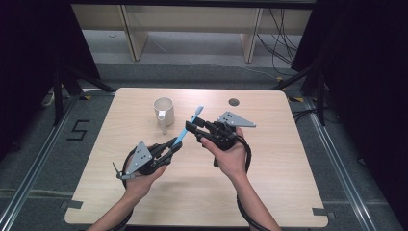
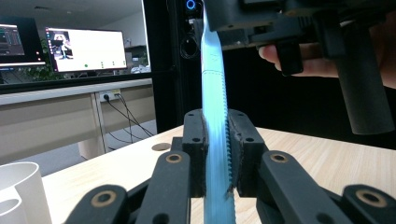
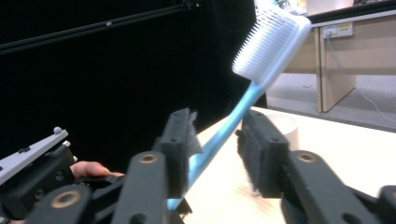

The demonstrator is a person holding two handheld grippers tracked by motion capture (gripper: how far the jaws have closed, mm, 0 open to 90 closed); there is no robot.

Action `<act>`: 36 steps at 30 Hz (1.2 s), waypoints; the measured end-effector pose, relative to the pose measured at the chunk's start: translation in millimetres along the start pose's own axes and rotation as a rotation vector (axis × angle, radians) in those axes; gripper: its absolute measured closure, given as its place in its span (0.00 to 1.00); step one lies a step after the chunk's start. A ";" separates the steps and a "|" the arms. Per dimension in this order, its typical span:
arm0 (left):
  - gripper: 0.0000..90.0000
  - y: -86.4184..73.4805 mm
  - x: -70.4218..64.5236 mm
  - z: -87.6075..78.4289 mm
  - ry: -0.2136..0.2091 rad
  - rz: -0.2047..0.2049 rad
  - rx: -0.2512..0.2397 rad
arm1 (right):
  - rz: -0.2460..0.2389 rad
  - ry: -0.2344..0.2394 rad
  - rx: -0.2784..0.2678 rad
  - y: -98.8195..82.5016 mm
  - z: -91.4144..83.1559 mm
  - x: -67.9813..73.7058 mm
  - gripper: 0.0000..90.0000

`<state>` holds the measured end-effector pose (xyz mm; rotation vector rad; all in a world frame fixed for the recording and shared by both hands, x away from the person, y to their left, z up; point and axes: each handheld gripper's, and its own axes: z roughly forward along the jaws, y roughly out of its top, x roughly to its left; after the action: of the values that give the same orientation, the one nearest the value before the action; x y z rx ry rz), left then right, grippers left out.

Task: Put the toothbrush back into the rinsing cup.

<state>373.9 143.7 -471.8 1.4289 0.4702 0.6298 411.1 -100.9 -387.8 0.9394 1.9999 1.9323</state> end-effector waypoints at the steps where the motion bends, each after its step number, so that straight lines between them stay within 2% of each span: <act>1: 0.87 -0.4 -0.6 0.5 -0.001 -0.004 -0.002 | 0.008 0.009 0.000 0.1 0.2 0.2 0.77; 2: 0.87 -0.6 -0.9 0.6 -0.001 -0.004 -0.002 | -0.006 0.011 0.000 0.0 1.0 -0.7 0.81; 3: 0.87 -0.6 -1.2 0.7 -0.003 -0.003 -0.001 | 0.012 0.014 0.000 -0.6 1.0 -1.6 0.84; 9: 0.86 -2.4 -0.9 2.4 -0.008 -0.008 0.011 | 0.042 0.050 -0.013 -0.6 1.3 -3.5 0.89; 10: 0.86 -2.6 -0.7 2.7 -0.009 -0.009 0.015 | 0.035 0.055 -0.018 -0.3 2.1 -3.8 0.90; 17: 0.86 -3.1 -0.3 4.9 -0.014 -0.003 0.027 | 0.062 0.073 -0.011 1.1 1.7 -1.9 0.93; 19: 0.85 -3.8 -0.2 6.8 -0.022 -0.004 0.046 | 0.066 0.081 -0.010 1.0 1.8 -1.3 0.94; 20: 0.80 -3.8 0.0 7.5 -0.027 0.002 0.058 | 0.034 0.067 -0.012 1.0 2.2 0.0 0.96; 21: 0.73 -2.9 -0.2 9.2 -0.029 -0.006 0.083 | 0.003 0.055 0.012 1.8 1.8 0.2 0.96; 23: 0.57 -1.4 0.4 9.8 -0.017 -0.027 0.099 | 0.023 0.048 0.000 2.0 0.9 2.3 0.96; 25: 0.45 0.9 0.0 8.3 -0.001 -0.027 0.111 | -0.022 0.032 0.009 3.6 0.0 0.8 0.96; 26: 0.43 2.0 -0.1 7.4 0.000 -0.029 0.114 | -0.023 0.023 0.013 4.4 -1.7 1.4 0.96; 27: 0.41 3.6 -0.1 6.1 0.002 -0.026 0.119 | -0.021 0.023 -0.002 4.2 -1.4 0.4 0.96; 29: 0.39 6.5 0.1 4.4 0.002 -0.019 0.131 | -0.026 0.003 0.017 4.6 -3.5 0.4 0.96; 30: 0.39 7.7 0.1 4.0 0.002 -0.020 0.135 | -0.053 -0.007 0.014 4.4 -3.3 -0.8 0.96; 33: 0.41 11.8 0.7 2.9 0.000 -0.019 0.151 | -0.074 -0.022 0.028 4.8 -4.6 -0.2 0.96; 35: 0.44 17.9 0.6 2.7 -0.013 -0.023 0.160 | -0.115 -0.040 0.026 4.0 -4.1 0.5 0.96; 36: 0.45 17.9 0.6 2.7 -0.013 -0.023 0.160 | -0.115 -0.040 0.026 4.0 -4.1 0.5 0.96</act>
<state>374.0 142.5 -453.7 1.5759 0.5354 0.5746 409.6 -104.2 -383.4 0.8422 2.0149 1.8171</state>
